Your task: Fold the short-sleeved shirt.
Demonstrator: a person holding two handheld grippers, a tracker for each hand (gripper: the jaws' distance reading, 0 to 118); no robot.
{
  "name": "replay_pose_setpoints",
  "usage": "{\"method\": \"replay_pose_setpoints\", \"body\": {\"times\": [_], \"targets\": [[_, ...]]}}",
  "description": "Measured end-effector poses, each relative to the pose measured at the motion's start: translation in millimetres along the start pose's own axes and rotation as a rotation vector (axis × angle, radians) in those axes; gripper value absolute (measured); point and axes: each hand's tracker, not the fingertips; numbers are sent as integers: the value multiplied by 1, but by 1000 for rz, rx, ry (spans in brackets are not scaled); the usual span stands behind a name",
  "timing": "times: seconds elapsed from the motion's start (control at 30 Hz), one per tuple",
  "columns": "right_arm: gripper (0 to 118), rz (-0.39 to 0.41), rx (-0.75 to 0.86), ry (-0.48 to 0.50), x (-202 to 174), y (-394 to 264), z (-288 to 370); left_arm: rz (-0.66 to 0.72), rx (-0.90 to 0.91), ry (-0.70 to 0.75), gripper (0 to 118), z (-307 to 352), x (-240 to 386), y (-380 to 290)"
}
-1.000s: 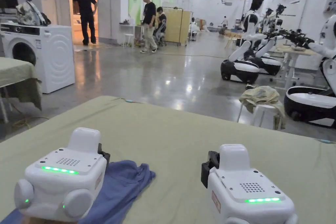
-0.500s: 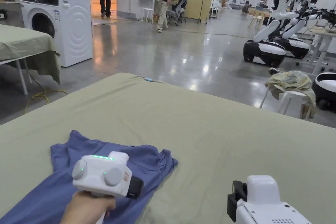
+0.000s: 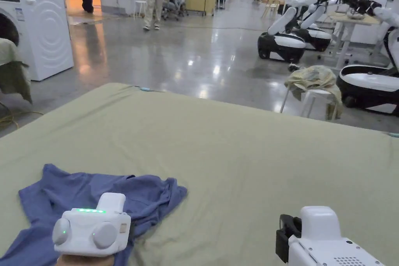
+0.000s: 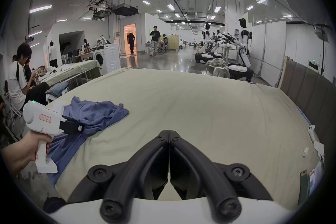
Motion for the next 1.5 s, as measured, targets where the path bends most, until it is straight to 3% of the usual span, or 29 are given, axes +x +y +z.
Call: {"method": "replay_pose_setpoints", "body": {"times": [0.2,0.43,0.67,0.8,0.93,1.0,1.03,1.07,1.1,1.13,1.23,1.43,1.47,1.5], "targets": [[1,-18,3,-79,48,-8,27,-93,63,-144,8,-1,71,35],[1,-82,0,-247,140,-29,78,-243,92,-423,8,-41,229,92],[1,-149,-17,-397,227,-56,127,-375,139,-738,8,-5,422,82],[1,-190,-30,-444,262,-69,141,-511,66,-726,8,-6,482,49],[1,-207,-40,-457,277,-77,142,-505,-83,-611,8,-45,489,10],[1,-216,-45,-450,280,-79,140,-493,-81,-624,9,-48,487,8],[1,-219,-44,-445,280,-80,139,-494,-76,-626,15,-42,490,1],[1,-219,-46,-440,280,-80,136,-497,-57,-628,37,-33,491,-6],[1,-217,-49,-433,279,-80,135,-499,-25,-641,70,-21,493,-12],[1,-212,-53,-422,276,-79,133,-507,18,-642,95,-30,490,11],[1,-199,-60,-385,263,-76,127,-526,96,-678,94,24,478,-10],[1,-177,-41,-307,222,-72,117,-481,220,-601,91,77,361,-10],[1,-172,-43,-297,214,-72,116,-483,232,-544,84,87,339,-18],[1,-176,-44,-284,208,-72,114,-485,246,-491,66,95,320,-23]]}}
